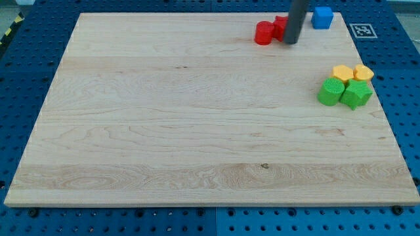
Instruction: Nudge the red circle and red star a bit left
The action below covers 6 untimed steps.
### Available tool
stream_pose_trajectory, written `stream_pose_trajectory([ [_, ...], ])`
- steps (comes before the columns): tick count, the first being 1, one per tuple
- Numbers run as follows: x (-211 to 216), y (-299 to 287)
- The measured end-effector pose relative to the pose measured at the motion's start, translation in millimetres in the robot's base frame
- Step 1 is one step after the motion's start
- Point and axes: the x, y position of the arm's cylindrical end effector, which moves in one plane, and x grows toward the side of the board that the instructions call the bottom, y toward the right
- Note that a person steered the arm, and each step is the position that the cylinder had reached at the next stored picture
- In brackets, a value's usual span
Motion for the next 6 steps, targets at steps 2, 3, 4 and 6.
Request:
stream_pose_trajectory([
  [2, 4.3, 42.3],
  [3, 1.9, 77.3],
  [4, -7.1, 75.9],
  [6, -21.2, 22.9],
])
